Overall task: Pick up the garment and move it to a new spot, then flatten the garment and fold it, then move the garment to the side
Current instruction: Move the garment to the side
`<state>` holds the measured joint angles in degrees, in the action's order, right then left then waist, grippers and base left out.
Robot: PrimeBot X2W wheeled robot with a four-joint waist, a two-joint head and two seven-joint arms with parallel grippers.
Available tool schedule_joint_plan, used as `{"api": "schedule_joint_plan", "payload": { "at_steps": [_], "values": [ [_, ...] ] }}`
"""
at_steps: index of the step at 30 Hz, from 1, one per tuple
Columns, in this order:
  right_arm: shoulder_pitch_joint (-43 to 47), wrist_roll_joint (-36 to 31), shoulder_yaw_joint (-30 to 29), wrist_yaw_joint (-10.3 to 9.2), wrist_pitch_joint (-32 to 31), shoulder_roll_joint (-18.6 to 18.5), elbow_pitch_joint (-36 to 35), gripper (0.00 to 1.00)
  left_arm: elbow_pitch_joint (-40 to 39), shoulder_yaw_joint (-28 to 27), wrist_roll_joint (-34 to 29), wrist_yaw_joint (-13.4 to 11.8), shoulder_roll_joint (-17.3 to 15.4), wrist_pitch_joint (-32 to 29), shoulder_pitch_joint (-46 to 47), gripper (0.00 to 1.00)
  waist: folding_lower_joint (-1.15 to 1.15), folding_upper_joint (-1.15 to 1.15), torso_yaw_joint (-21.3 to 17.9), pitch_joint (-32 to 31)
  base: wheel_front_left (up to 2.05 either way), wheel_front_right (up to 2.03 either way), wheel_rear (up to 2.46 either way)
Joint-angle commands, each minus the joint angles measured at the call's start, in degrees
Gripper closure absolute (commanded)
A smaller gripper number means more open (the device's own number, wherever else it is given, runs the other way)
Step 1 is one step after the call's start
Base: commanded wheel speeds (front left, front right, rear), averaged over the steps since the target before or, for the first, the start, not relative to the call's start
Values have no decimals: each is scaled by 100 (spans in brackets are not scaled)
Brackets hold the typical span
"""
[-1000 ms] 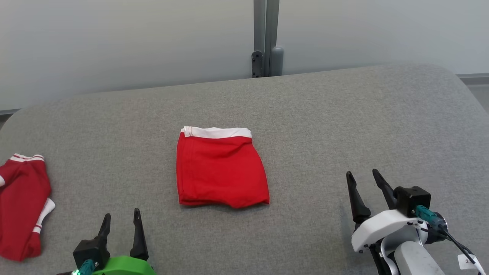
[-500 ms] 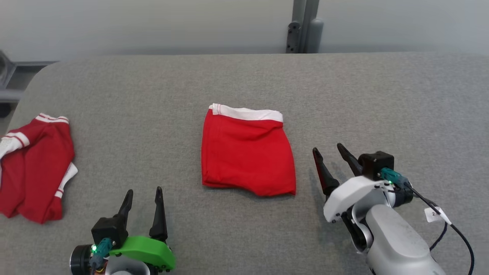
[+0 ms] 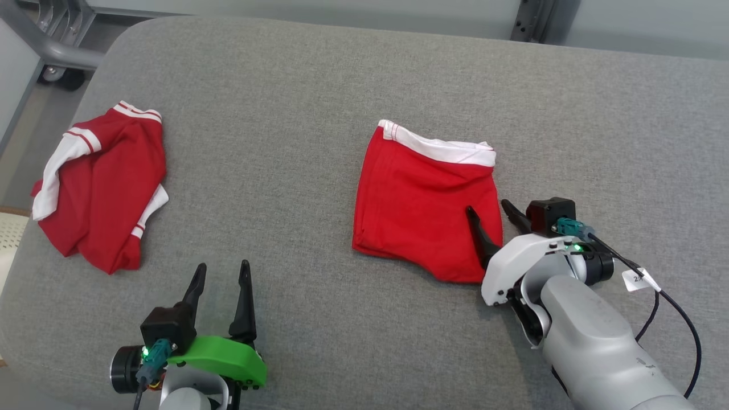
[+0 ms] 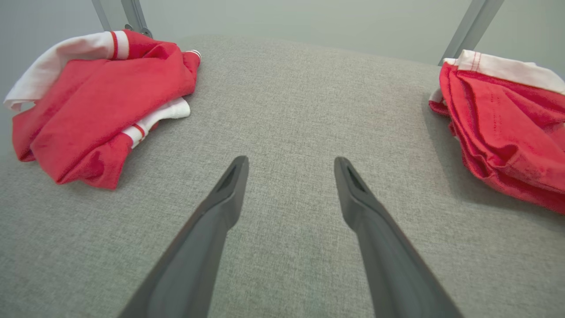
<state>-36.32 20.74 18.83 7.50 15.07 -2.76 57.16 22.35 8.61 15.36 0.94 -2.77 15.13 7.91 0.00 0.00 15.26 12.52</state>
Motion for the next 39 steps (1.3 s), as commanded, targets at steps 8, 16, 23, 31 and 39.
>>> {"api": "schedule_joint_plan", "payload": {
  "at_steps": [8, 16, 23, 31, 39],
  "values": [
    [-27, 96, 12, -6, 4, -37, -220, 100, -47, -112, -106, 14, -27, 1, 95, 0, 0, 0, -381, 100, 0, 0, 0],
    [247, 130, -82, -6, 8, -28, -651, 100, -60, -180, -321, 145, -27, 1, 174, 0, 0, 0, -1669, -40, 0, 0, 0],
    [433, 224, 3, -6, 8, -21, -924, 100, -65, -146, -494, 260, -28, 1, 270, 0, 0, 0, -2935, -42, 0, 0, 0],
    [643, 448, 233, -5, 9, -14, -1174, 100, -40, -114, -672, 359, -30, 1, 264, 0, 0, 0, -4168, -2, 0, 0, 0],
    [800, 338, 51, -5, 9, -8, -1365, 100, 59, 92, -754, 478, -30, 1, 432, 0, 0, 0, -4549, 139, 0, 0, 0]
  ]
}}
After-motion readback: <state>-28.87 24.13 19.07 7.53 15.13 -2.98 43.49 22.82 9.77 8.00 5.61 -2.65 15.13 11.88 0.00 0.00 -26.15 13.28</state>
